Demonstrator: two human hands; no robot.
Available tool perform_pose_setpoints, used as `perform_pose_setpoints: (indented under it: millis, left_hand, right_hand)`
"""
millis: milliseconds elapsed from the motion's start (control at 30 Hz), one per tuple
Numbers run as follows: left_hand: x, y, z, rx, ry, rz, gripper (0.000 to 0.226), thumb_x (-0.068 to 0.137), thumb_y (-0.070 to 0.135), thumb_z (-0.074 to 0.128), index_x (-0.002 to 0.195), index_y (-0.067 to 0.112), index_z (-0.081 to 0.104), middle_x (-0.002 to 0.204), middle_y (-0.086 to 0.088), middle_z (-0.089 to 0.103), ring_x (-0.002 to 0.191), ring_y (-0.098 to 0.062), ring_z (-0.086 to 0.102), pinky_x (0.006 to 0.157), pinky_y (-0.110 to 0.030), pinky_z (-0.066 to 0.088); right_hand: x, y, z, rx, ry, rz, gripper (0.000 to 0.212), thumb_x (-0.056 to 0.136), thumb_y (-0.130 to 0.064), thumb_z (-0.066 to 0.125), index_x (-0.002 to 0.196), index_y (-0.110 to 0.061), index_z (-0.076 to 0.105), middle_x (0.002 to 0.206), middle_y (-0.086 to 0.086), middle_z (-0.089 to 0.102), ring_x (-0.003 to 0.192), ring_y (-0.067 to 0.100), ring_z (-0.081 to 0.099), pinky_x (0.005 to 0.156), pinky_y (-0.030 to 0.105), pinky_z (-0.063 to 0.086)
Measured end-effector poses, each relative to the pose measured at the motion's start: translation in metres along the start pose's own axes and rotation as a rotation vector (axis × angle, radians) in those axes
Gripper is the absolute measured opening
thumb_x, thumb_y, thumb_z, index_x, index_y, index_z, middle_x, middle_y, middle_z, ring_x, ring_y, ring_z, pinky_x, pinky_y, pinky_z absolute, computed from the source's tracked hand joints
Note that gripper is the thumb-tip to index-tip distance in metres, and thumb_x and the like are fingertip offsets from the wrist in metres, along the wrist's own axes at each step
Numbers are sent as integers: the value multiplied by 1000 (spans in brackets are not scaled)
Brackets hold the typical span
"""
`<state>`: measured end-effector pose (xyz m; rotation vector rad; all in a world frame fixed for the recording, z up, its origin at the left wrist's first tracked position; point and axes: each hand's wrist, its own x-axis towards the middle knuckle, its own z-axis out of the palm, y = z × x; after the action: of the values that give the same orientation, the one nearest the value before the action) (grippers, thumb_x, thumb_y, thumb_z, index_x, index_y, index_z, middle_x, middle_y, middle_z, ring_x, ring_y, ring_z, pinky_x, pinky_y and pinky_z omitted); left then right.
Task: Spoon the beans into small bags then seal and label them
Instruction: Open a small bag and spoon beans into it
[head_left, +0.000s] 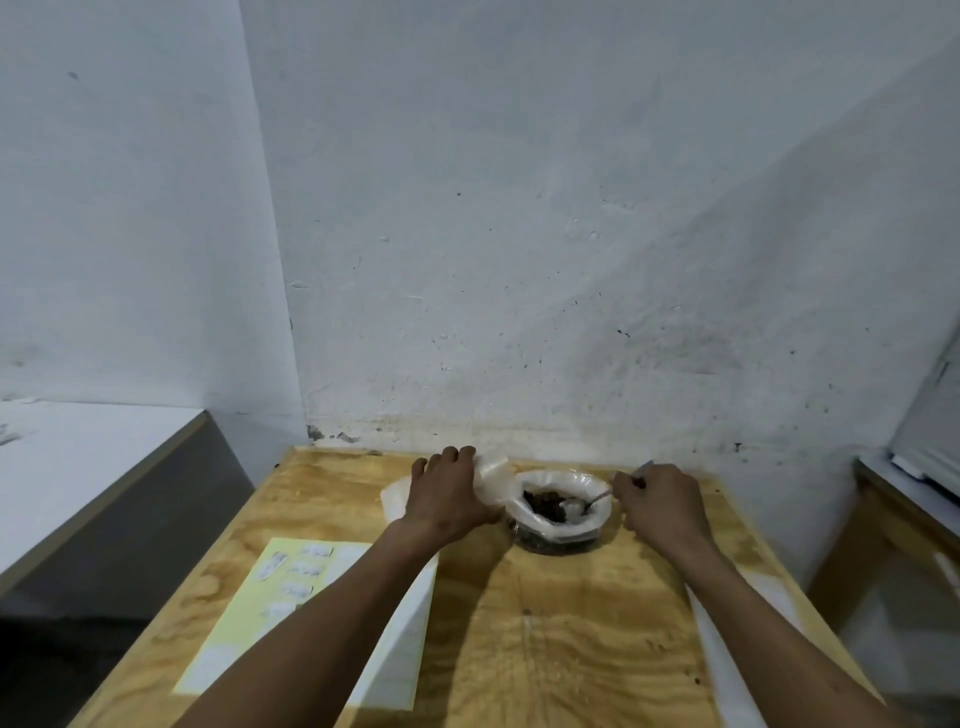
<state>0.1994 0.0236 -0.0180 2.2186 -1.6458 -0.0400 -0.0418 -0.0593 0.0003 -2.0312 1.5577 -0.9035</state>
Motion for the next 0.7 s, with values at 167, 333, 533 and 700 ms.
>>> perform_pose_setpoints:
  millis: [167, 333, 533, 700]
  left_hand:
    - [3, 8, -2, -16, 13, 12, 87, 72, 61, 77, 141, 17, 45, 134, -4, 57, 123, -25, 54, 110, -43, 35]
    - [0, -8, -13, -214, -40, -7, 90, 68, 56, 84, 140, 17, 49, 131, -4, 59, 113, -23, 57, 92, -39, 49]
    - [-8, -4, -25, -382, -100, 41, 101, 69, 45, 89, 152, 16, 39, 150, -1, 47, 129, -16, 48, 93, -22, 37]
    - [-11, 7, -28, -358, -127, 99, 98, 72, 48, 87, 151, 17, 39, 152, -2, 45, 133, -19, 46, 96, -24, 37]
  right_hand:
    - [-6, 7, 6, 406, -47, 362, 34, 94, -17, 67, 66, 2, 73, 54, 11, 67, 45, 24, 59, 49, 29, 48]
    - [-5, 4, -20, 586, -47, 444, 26, 93, -12, 69, 77, 7, 73, 63, 14, 67, 49, 22, 58, 47, 28, 48]
    - [3, -30, -47, 575, -68, 320, 27, 93, -16, 70, 79, 7, 72, 62, 11, 67, 47, 19, 58, 45, 27, 49]
    - [-1, -61, -44, 482, -98, 109, 29, 93, -23, 69, 75, 0, 74, 65, 10, 72, 50, 19, 63, 51, 29, 51]
